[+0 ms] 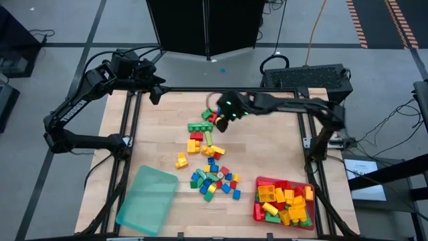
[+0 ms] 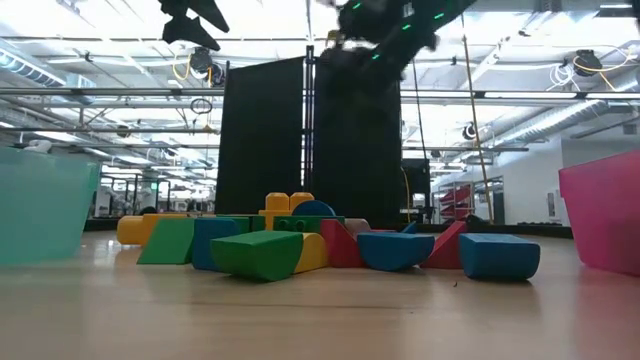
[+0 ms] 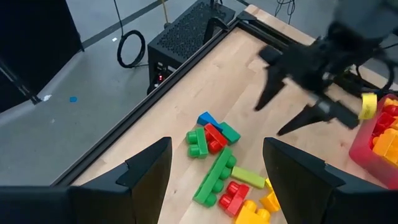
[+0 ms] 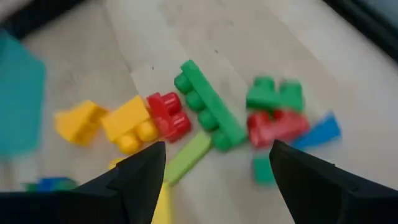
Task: Sort blocks by size
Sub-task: Put the 4-stud green game piece into the pink bin
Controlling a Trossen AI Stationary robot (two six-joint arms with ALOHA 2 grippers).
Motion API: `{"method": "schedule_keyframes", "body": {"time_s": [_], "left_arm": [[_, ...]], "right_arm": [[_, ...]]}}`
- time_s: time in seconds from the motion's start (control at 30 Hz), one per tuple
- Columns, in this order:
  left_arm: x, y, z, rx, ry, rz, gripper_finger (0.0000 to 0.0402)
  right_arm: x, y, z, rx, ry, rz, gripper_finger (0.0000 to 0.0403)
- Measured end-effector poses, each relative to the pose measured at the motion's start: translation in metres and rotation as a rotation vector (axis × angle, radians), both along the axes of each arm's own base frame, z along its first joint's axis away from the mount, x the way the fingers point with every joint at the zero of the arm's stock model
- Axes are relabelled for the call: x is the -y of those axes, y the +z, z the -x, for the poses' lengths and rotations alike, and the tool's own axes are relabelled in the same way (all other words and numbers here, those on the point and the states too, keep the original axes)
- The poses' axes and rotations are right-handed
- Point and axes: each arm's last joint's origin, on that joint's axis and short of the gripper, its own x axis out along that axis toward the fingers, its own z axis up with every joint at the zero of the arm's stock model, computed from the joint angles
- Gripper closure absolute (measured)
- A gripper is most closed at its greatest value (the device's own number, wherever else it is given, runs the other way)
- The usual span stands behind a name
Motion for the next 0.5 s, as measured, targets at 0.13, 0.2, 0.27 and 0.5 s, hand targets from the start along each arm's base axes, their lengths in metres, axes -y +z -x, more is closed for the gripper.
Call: {"method": "schedule_keyframes", "body": {"time_s": [0.13, 0.2, 0.27, 0.5], "left_arm": [[0.001, -0.002, 0.001, -0.015, 0.002, 0.013, 0.0146], [0.001, -0.003, 0.002, -0.027, 0.003, 0.022, 0.0146], [0.001, -0.003, 0.002, -0.034, 0.006, 0.025, 0.0146], [0.001, -0.003, 0.002, -0.044, 0.024, 0.013, 0.0146]], "right_arm": [[0.019, -0.005, -0.037, -0.081, 0.162, 0.101, 0.0124], [0.027, -0.009, -0.054, -0.123, 0.215, 0.125, 0.0124], [0.033, -0.015, -0.068, -0.181, 0.272, 0.144, 0.0124], [0.045, -0.038, -0.110, -0.230, 0.375, 0.195, 0.0124]]}}
